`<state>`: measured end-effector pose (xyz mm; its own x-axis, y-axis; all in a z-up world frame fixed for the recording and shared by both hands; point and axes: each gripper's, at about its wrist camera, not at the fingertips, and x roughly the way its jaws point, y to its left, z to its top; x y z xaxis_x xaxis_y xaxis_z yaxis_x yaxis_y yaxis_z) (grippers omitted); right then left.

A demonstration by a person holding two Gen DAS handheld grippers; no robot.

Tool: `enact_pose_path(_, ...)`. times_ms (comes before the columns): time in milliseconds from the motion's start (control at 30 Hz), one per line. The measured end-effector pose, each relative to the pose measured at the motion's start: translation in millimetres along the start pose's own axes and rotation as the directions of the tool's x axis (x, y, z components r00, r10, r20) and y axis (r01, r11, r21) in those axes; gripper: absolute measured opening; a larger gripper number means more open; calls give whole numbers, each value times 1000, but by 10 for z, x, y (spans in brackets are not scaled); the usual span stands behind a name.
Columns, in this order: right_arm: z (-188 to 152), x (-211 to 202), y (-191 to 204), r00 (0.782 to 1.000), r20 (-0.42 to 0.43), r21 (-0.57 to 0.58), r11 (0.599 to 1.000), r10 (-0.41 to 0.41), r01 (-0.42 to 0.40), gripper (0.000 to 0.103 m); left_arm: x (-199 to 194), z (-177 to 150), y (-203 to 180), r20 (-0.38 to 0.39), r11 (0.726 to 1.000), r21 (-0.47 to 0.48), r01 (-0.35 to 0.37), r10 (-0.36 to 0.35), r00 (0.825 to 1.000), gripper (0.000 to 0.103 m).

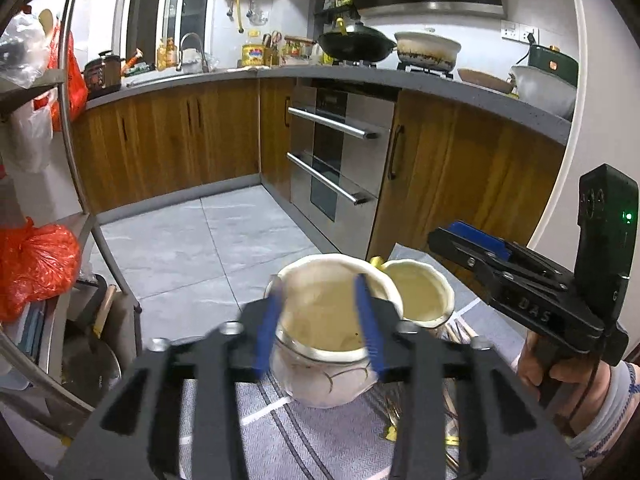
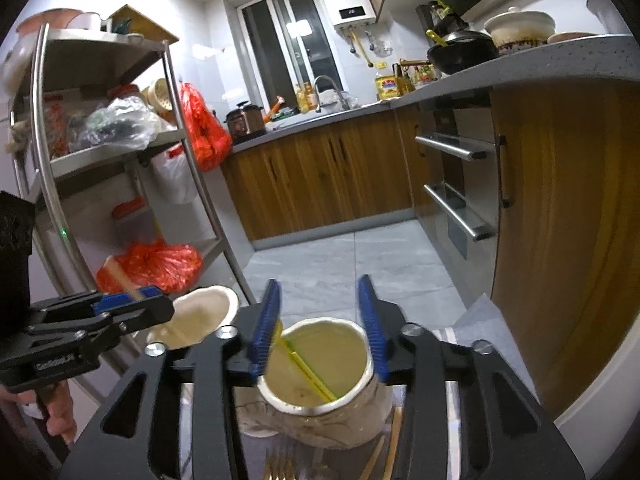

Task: Organize utensils
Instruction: 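Open both tools to release chopstick and spatula, then lift away, then move both tools back over the table, right tool toward a gold fork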

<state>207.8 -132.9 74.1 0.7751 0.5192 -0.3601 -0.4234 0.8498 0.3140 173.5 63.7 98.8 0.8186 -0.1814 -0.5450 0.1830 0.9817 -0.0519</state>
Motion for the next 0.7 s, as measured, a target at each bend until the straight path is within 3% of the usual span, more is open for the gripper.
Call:
enact_pose_path(133, 55, -216, 33, 999, 42, -6, 1000, 5, -5, 91, -172, -18, -19, 28, 1000, -5, -17, 18, 999, 64)
enact_pose_path(267, 104, -443, 79, 997, 78, -15, 1000, 3, -2, 98, -389, -59, -17, 79, 999, -28, -29, 31, 996, 89)
enact_pose_path(333, 121, -540, 96, 996, 91, -29, 999, -21, 24, 98, -480, -72, -24, 102, 998, -38, -42, 45, 994, 96)
enact_pose_path(500, 102, -761, 138, 992, 100, -81, 993, -80, 88, 98, -702, -146, -82, 148, 997, -52, -60, 67, 987, 97)
enact_pose_path(600, 58, -864, 148, 983, 103, -105, 981, -155, 166, 98, -827, -211, -127, 176, 995, -56, -83, 92, 980, 97)
enact_pose_path(700, -17, -938, 110, 976, 61, -116, 970, -209, 215, 98, -926, -283, -185, 193, 994, -53, -95, 104, 976, 97)
